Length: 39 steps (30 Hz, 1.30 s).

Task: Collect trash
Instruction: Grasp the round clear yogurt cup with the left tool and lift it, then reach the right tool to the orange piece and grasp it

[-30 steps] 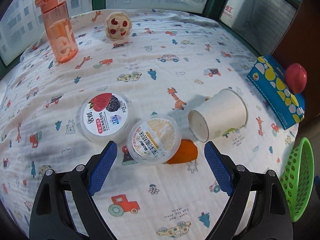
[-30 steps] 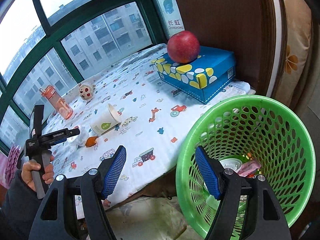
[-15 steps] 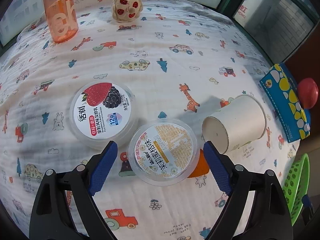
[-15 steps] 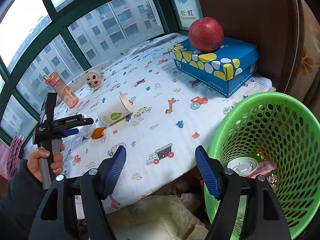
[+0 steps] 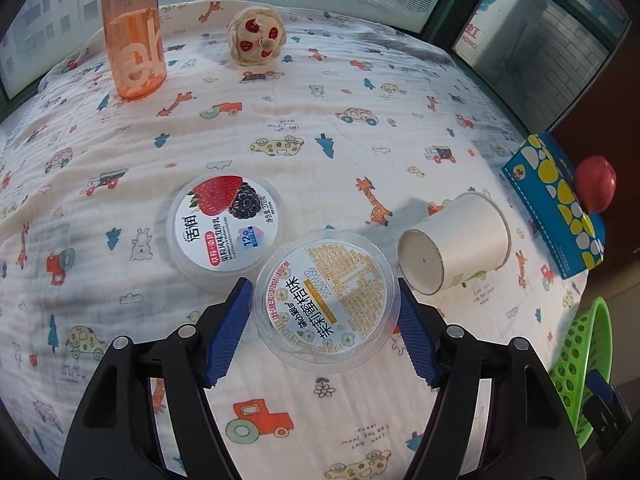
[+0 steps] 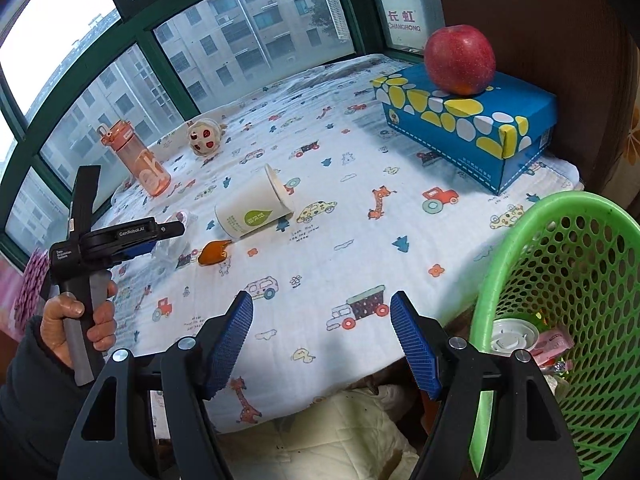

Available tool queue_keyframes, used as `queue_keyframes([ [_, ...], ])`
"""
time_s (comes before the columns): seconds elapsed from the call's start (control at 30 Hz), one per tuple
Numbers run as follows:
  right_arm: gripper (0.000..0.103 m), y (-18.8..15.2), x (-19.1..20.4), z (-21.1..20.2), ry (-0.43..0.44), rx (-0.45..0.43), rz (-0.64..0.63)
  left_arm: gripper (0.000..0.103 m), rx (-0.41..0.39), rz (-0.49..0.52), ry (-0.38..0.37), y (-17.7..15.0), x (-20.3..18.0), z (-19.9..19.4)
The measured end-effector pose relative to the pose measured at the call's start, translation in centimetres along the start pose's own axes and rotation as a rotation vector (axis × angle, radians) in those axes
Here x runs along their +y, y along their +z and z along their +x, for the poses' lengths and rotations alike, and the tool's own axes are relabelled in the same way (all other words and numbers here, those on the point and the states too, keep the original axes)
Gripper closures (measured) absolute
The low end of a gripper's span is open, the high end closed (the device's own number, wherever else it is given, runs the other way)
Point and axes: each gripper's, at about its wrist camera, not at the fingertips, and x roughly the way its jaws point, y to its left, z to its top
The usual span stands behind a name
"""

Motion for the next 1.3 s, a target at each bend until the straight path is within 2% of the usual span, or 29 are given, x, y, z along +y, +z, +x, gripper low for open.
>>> queue_keyframes([
  [0.23, 0.035, 0.5, 3.4, 2.9, 0.054, 0.037, -0.044, 0.034, -0.053, -0.017, 0.028, -0.3, 2.5, -3.4],
  [0.47, 0.045, 1.2, 7.6, 6.8, 0.135, 0.1, -0.068, 0.034, -0.083, -0.039, 0.035, -1.3, 5.1, -5.5],
  [0.67, 0.051, 1.8, 10.1, 10.2, 0.167, 0.15, -0.032, 0.034, -0.098, -0.059, 0.037, -2.1, 7.1, -6.5],
  [0.73, 0.056, 1.9, 10.7, 11.4, 0.184, 0.17, -0.018, 0.034, -0.098, -0.067, 0.033, -2.3, 7.7, -6.6],
  [1.03, 0.059, 2.2, 11.4, 15.5, 0.218, 0.237, 0.102, 0.034, -0.095, -0.095, 0.016, -2.7, 9.6, -6.6],
  [1.3, 0.06, 3.1, 11.2, 17.6, 0.201, 0.241, 0.176, 0.034, -0.076, -0.111, 0.005, -3.0, 10.6, -5.9],
])
